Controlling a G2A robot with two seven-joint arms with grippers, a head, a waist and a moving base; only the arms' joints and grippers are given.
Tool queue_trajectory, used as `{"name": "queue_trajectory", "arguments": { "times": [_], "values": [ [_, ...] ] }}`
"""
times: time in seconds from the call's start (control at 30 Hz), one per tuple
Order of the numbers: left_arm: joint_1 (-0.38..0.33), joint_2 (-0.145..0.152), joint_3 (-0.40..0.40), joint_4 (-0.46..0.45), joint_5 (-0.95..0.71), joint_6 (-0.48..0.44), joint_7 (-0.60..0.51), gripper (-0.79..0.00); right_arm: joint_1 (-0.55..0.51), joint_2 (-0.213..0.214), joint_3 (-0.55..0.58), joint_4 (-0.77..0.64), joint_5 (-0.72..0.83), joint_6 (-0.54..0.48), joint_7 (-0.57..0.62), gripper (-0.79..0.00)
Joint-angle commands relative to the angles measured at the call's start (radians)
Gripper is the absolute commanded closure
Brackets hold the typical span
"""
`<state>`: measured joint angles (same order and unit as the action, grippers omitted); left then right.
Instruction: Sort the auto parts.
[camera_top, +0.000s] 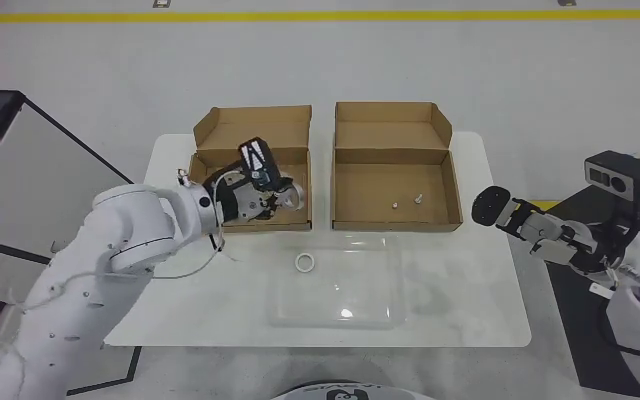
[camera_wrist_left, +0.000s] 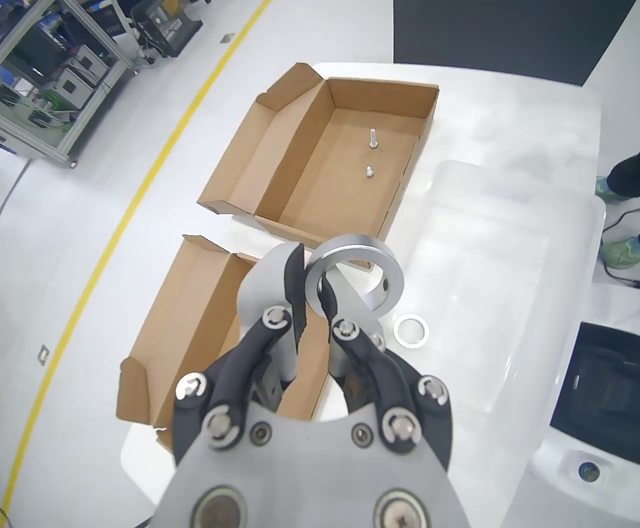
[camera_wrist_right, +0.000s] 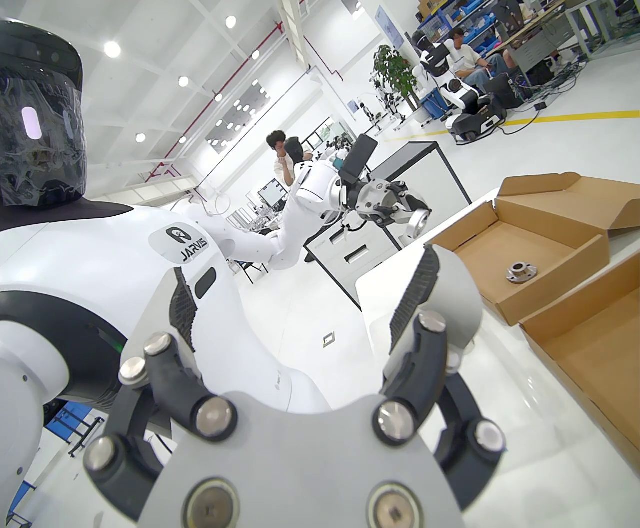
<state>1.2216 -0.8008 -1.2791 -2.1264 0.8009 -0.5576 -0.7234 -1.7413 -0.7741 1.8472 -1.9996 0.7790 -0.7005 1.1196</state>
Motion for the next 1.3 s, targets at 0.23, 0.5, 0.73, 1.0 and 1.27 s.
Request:
{"name": "queue_trajectory", "arguments": {
  "times": [0.23, 0.5, 0.73, 1.0, 1.27],
  "values": [
    [0.159, 0.006, -0.170, 0.059, -0.269, -0.088, 0.264, 0.000, 0.000, 0.000, 0.000, 0.000, 0.000, 0.000, 0.000, -0.785],
    [0.246, -0.009, -0.166, 0.082, -0.438, -0.168, 0.465, 0.000, 0.000, 0.000, 0.000, 0.000, 0.000, 0.000, 0.000, -0.785],
    [0.266, -0.027, -0.134, 0.097, -0.527, -0.181, 0.579, 0.000, 0.000, 0.000, 0.000, 0.000, 0.000, 0.000, 0.000, -0.785],
    [0.260, -0.046, -0.096, 0.098, -0.711, -0.266, 0.663, 0.000, 0.000, 0.000, 0.000, 0.000, 0.000, 0.000, 0.000, -0.785],
    [0.256, -0.063, -0.069, 0.112, -0.809, -0.399, 0.696, 0.000, 0.000, 0.000, 0.000, 0.000, 0.000, 0.000, 0.000, -0.785]
  ]
}}
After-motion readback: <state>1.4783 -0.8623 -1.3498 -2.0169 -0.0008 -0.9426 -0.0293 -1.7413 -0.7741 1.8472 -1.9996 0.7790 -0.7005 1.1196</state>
